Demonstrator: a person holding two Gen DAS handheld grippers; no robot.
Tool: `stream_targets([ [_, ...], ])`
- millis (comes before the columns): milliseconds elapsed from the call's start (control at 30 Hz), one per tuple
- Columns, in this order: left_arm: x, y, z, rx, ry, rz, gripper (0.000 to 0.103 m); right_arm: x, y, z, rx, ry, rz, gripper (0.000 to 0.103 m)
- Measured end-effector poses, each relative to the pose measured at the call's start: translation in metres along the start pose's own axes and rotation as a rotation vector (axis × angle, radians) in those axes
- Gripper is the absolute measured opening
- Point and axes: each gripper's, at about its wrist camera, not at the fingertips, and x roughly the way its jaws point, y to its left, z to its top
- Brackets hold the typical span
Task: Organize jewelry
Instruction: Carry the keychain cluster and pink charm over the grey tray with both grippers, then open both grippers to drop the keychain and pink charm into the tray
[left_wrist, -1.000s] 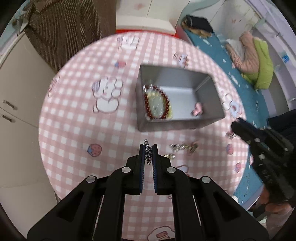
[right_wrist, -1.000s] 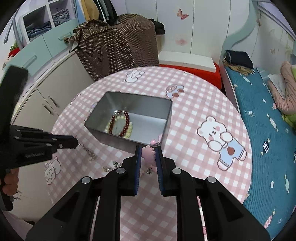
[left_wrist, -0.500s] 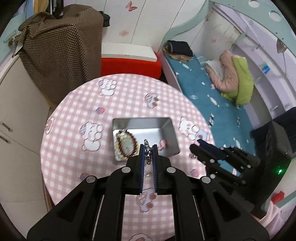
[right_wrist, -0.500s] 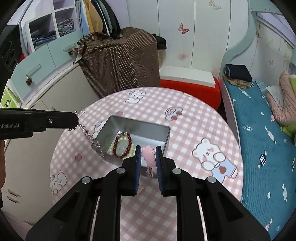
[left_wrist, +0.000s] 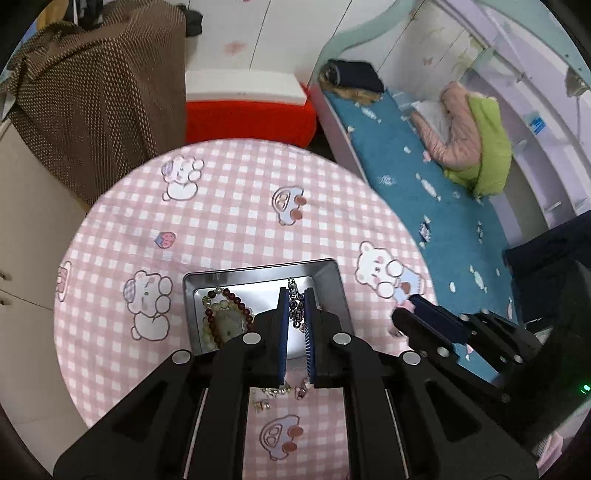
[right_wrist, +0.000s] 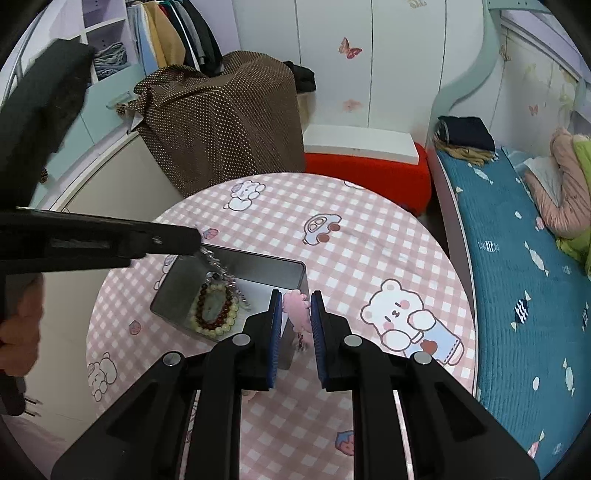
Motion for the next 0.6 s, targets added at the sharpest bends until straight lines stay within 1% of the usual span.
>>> stream_targets([
  [133, 0.022, 0.003, 0.005, -0.001, 0.047, 0.008, 0.008, 0.009, -0.003, 0.001, 0.006, 0.023, 0.004, 0.014],
  [267, 0.033, 0.006, 0.006, -0.002, 0.074, 0.028, 0.008, 0.017, -0.006, 0.003, 0.011, 0.04, 0.017, 0.014],
  [300, 0.034, 0.007, 0.005, -0.004, 0.081, 0.03, 0.011, 0.019, -0.005, 0.004, 0.009, 0.042, 0.02, 0.014],
  [333, 0.035, 0.007, 0.005, -0.008, 0.083, 0.029, 0.02, 0.021, -0.005, 0.005, 0.006, 0.045, 0.025, 0.014],
  [400, 0.036, 0.012, 0.003, -0.03, 0.083, 0.035, 0.033, 0.025, -0.005, 0.007, 0.002, 0.05, 0.034, 0.015],
  [467, 0.036, 0.015, 0.001, -0.04, 0.091, 0.035, 0.033, 0.031, -0.003, 0.009, -0.008, 0.061, 0.043, 0.015],
  [600, 0.035, 0.024, -0.004, -0.061, 0.108, 0.059, 0.034, 0.041, 0.003, 0.015, -0.027, 0.067, 0.071, 0.015],
])
